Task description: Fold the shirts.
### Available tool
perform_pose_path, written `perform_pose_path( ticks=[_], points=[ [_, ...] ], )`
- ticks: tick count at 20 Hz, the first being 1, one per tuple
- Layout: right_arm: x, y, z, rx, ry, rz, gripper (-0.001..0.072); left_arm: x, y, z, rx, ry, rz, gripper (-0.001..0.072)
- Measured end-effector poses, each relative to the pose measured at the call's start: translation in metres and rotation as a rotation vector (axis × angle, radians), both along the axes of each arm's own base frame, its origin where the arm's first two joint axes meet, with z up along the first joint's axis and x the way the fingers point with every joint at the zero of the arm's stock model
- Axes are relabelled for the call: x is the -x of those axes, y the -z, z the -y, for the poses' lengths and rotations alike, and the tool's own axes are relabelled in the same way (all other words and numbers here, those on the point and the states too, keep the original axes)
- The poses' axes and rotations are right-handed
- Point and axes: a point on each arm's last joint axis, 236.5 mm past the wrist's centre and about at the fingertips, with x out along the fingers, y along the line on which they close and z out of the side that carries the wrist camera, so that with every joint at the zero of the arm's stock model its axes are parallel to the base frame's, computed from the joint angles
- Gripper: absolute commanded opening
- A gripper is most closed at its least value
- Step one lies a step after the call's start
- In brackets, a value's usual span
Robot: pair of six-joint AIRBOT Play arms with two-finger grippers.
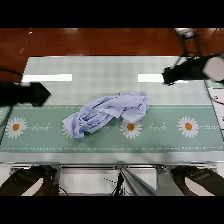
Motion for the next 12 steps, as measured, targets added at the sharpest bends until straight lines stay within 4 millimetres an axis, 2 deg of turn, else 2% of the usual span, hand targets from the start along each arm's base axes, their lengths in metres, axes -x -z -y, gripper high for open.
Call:
perform_pose_path(
  ticks=[2,4,5,8,12],
  points=[
    [0.003,0.001,0.053,-0.042,0.120,-0.016,0.0558,0.019,0.051,0.004,0.064,-0.030,-0.100,0.0696],
    [0.010,0.008,0.089,-0.109,0.205,-0.041,0.0558,0.037,0.094,0.008,0.155,-0.081,-0.191,0.0696],
    [0.015,0.014,0.101,-0.141,0.235,-0.058,0.0558,0.045,0.113,0.011,0.205,-0.103,-0.238,0.0695],
    [0.027,0.032,0.119,-0.234,0.294,-0.097,0.0558,0.060,0.154,0.012,0.336,-0.180,-0.333,0.0696],
    [0.038,0.061,0.116,-0.314,0.304,-0.150,0.0557,0.068,0.184,0.003,0.424,-0.268,-0.382,0.0690]
  ],
)
